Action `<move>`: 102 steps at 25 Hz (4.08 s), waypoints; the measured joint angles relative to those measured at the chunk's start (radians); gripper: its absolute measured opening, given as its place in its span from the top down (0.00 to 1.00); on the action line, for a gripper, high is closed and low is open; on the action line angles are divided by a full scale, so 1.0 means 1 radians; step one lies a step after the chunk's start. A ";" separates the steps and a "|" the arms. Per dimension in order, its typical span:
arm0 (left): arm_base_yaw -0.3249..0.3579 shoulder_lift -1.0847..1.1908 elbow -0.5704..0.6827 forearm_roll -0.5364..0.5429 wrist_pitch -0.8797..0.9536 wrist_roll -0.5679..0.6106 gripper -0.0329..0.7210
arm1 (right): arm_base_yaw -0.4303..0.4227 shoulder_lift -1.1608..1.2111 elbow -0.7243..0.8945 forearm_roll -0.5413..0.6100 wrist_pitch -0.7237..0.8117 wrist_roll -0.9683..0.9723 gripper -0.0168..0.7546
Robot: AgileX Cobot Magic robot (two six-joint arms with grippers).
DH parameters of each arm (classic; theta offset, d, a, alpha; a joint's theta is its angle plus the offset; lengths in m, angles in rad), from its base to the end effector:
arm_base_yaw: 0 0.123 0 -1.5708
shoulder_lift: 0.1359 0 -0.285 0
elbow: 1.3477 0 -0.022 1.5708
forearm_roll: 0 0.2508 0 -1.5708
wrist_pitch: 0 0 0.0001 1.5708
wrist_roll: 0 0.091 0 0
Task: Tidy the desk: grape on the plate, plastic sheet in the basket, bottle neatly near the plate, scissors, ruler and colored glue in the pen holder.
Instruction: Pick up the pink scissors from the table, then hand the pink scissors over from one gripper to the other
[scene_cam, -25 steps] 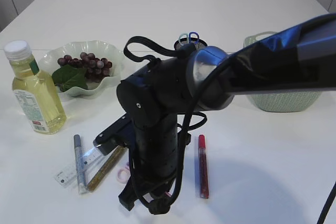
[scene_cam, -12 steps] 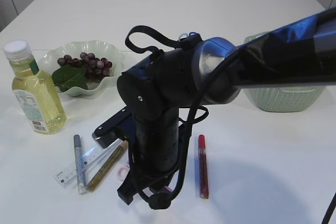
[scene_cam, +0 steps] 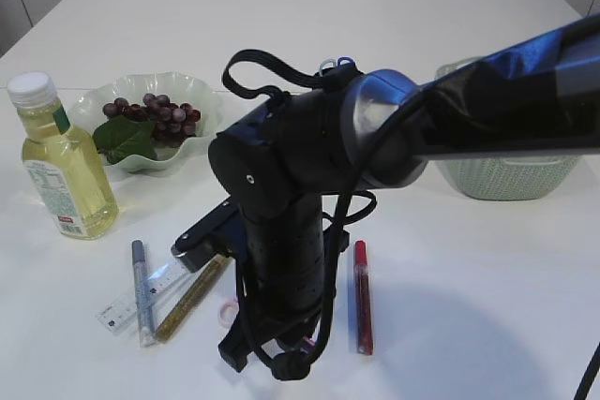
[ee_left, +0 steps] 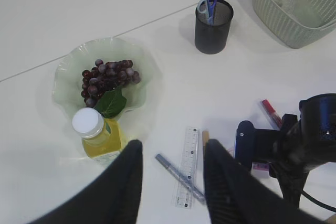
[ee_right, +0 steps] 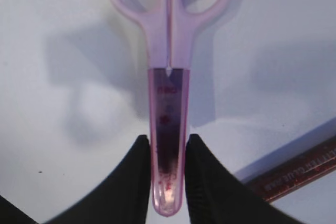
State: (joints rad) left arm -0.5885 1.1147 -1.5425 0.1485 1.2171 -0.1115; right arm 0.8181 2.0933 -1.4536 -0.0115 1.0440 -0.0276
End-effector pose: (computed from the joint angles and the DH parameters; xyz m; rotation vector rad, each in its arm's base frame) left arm 0.1623 -0.0931 0.4782 0.5212 2.2073 -0.1866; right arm 0.2720 0.2891 0.1446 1.2894 -2.8428 0.0297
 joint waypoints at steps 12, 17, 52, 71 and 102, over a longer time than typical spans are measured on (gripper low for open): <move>0.000 0.000 0.000 -0.004 0.000 0.000 0.57 | 0.000 0.002 -0.029 0.000 0.040 0.002 0.74; 0.000 0.000 0.000 -0.005 0.000 0.000 0.57 | 0.000 0.012 -0.029 0.000 0.040 0.002 0.74; 0.000 0.000 0.000 -0.007 0.000 0.000 0.57 | 0.000 0.029 -0.030 0.000 0.084 0.000 0.74; 0.000 0.000 0.000 -0.007 0.000 0.000 0.57 | 0.000 0.029 -0.030 0.000 0.088 -0.002 0.74; 0.000 0.000 0.000 -0.008 0.000 0.000 0.57 | 0.000 0.029 -0.109 0.000 0.154 0.004 0.74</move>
State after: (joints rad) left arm -0.5885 1.1147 -1.5425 0.1406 1.2171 -0.1115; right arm 0.8181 2.1220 -1.5630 -0.0115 1.1980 -0.0232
